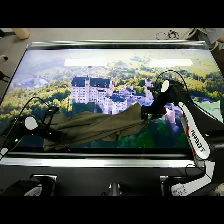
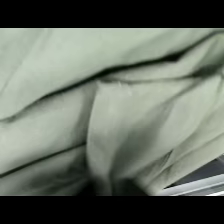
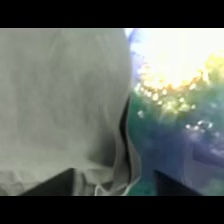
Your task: Fold the shirts.
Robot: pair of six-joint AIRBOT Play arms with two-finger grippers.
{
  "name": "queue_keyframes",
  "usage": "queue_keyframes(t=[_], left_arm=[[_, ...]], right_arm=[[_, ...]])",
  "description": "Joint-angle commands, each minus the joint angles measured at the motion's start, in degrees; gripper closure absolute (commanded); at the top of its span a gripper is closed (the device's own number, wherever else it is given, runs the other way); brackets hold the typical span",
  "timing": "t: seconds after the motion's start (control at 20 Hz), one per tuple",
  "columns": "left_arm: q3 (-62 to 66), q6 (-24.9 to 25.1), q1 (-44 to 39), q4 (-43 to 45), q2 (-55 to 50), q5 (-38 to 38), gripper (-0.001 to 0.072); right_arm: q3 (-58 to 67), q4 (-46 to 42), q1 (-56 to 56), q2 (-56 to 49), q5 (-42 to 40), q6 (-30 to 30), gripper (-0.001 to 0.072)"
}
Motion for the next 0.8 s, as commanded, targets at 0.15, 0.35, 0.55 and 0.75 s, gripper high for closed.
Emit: queue_keyframes(t=[0.15, 0.35, 0.55, 0.75], left_arm=[[4.2, 0.5, 0.0, -0.3, 2.3, -0.2, 0.0679], [16.9, 0.5, 0.0, -0.2, 8.1, -2.3, 0.0683], [53.2, 0.4, 0.0, 0.9, 12.6, -0.5, 0.0683], [83.0, -5.5, 0.0, 0.5, 12.7, -0.9, 0.0682]], right_arm=[[0.0, 5.0, 0.0, -3.4, -1.7, 0.7, 0.0521], [4.6, 4.7, 0.0, 1.0, 1.9, -4.5, 0.0688], [18.5, 2.8, 0.0, 22.0, -4.5, -4.2, 0.0691], [22.5, 0.5, 0.0, 45.4, -13.9, -0.8, 0.0690]])
